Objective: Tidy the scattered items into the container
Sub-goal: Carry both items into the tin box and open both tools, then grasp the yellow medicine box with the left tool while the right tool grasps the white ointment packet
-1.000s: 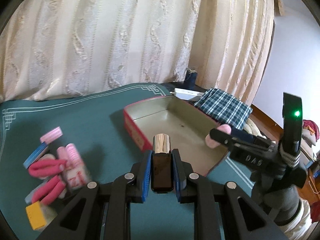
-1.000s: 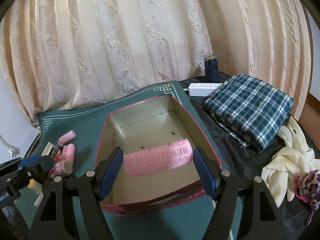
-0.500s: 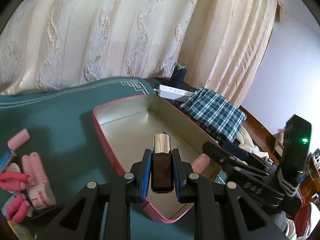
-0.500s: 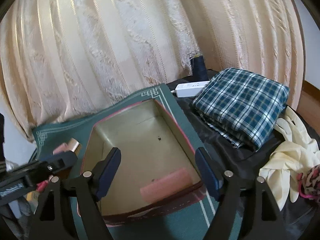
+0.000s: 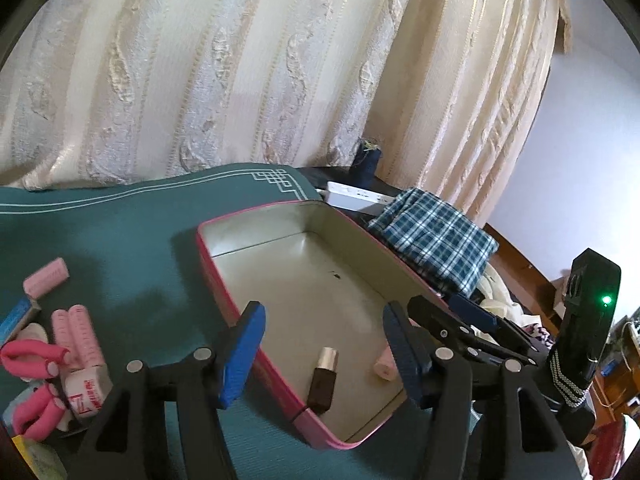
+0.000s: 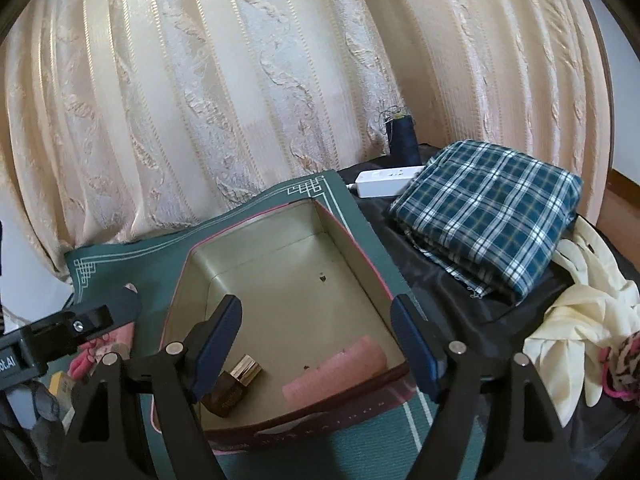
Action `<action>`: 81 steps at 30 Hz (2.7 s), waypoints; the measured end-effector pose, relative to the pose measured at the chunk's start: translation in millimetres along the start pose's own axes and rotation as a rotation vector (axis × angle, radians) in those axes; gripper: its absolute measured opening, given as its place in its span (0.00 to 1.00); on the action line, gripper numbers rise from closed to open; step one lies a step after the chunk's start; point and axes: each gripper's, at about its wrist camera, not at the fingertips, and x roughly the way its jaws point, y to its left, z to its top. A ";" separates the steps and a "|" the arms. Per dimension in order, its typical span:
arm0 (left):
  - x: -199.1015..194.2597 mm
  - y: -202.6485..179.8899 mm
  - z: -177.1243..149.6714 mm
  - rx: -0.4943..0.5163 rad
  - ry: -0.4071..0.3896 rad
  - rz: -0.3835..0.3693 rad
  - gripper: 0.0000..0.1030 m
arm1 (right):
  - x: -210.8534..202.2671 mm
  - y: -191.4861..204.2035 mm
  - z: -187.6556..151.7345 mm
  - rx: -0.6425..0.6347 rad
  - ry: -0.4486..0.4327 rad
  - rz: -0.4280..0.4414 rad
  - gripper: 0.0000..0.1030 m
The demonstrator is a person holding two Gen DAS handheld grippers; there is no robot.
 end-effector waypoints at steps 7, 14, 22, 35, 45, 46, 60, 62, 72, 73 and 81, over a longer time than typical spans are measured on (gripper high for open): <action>-12.7 19.1 -11.0 -0.042 0.004 0.054 0.61 | 0.1 4.2 -3.2 -0.019 -0.004 -0.008 0.78; -39.4 41.1 -26.0 -0.065 -0.017 0.121 0.61 | -0.7 14.6 -6.2 -0.062 -0.004 -0.019 0.78; -73.8 89.3 -48.8 -0.156 -0.036 0.243 0.61 | -15.4 41.0 -7.3 -0.089 0.000 0.025 0.79; -117.2 144.7 -81.0 -0.234 -0.063 0.397 0.66 | -31.2 123.7 -24.9 -0.196 0.067 0.208 0.79; -124.3 177.1 -104.1 -0.300 -0.041 0.440 0.72 | -20.3 166.6 -60.2 -0.260 0.185 0.282 0.80; -123.0 181.3 -105.8 -0.310 -0.035 0.441 0.72 | -19.5 170.2 -62.8 -0.267 0.192 0.285 0.80; -101.2 219.3 -125.8 -0.410 0.037 0.356 0.47 | -0.2 199.4 -85.5 -0.303 0.303 0.313 0.80; -105.4 220.5 -126.5 -0.415 0.022 0.351 0.46 | 2.3 202.0 -86.8 -0.301 0.320 0.319 0.80; -136.0 233.3 -130.5 -0.407 -0.053 0.398 0.46 | 10.4 215.5 -93.1 -0.316 0.373 0.291 0.80; -138.5 236.6 -132.1 -0.414 -0.058 0.402 0.47 | 9.9 215.9 -94.8 -0.314 0.384 0.296 0.80; -149.2 249.6 -138.6 -0.452 -0.091 0.390 0.47 | 19.3 227.9 -113.1 -0.158 0.577 0.495 0.80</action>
